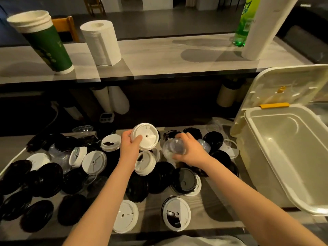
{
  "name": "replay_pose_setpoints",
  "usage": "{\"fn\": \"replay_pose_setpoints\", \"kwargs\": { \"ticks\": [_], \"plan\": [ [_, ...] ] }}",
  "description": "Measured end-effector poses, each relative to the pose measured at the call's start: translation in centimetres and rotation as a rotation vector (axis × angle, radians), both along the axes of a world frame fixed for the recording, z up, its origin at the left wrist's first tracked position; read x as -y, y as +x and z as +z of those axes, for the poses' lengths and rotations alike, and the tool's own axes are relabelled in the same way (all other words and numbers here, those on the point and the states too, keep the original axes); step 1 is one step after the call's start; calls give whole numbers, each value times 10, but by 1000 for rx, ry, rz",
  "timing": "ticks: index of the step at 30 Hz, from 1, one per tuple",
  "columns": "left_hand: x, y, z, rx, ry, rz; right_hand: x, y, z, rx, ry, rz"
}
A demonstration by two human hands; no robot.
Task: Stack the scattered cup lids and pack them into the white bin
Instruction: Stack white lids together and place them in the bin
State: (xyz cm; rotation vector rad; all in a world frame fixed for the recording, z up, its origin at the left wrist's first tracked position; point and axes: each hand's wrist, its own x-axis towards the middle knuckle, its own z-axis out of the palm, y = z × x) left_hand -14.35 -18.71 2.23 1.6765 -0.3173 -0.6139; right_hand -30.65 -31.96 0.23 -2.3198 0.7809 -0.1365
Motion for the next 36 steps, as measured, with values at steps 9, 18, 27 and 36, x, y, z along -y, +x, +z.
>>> {"fn": "replay_pose_setpoints", "kwargs": {
  "ticks": [9, 18, 27, 36],
  "plan": [
    [63, -80, 33, -75, -191, -32, 44, -85, 59, 390, 12, -275],
    [139, -178, 44, -98, -165, -216, 110, -194, 71, 487, 2, -510],
    [174, -225, 42, -92, -155, -205, 180, -238, 26, 188, 14, -556],
    [180, -223, 42, -47, -166, -103, 195, -212, -7, -184, -19, -220]
  ]
}}
